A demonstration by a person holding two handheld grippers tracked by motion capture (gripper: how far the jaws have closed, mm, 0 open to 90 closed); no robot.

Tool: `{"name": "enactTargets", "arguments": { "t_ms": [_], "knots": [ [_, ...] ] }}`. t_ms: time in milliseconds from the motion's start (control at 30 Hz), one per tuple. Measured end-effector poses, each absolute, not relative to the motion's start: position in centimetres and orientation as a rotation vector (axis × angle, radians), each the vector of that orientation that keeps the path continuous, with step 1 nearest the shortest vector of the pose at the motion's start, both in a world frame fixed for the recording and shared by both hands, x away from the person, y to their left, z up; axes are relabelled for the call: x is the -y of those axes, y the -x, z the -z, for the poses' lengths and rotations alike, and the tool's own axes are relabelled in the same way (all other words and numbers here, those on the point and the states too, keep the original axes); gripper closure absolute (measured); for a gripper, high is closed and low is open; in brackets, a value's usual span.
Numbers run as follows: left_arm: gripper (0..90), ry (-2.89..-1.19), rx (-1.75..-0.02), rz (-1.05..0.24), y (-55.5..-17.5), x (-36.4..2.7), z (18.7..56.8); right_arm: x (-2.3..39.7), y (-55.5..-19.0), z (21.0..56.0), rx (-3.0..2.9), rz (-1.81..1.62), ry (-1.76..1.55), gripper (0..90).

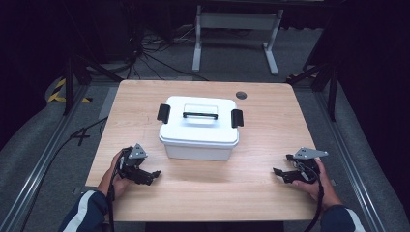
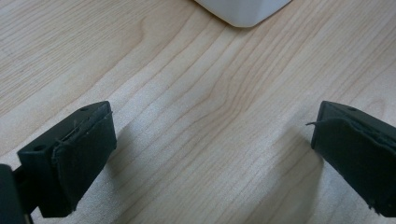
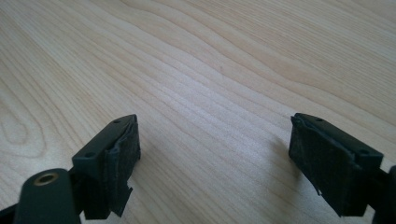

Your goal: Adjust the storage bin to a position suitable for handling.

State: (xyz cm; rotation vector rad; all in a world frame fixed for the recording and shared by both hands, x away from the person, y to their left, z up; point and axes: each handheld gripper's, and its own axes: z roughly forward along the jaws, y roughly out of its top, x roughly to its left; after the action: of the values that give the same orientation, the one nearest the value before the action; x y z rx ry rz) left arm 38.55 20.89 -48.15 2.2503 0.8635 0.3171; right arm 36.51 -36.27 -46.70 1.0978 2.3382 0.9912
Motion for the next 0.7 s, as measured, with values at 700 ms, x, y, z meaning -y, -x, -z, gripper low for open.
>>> {"name": "enactTargets", "arguments": {
  "t_ms": [700],
  "knots": [
    [0.1,-2.25,-0.841,-0.315,-38.3,-21.1,48.2,33.3,-38.2,41.9,-2.54,-0.856,-0.977,35.0]
  ]
}}
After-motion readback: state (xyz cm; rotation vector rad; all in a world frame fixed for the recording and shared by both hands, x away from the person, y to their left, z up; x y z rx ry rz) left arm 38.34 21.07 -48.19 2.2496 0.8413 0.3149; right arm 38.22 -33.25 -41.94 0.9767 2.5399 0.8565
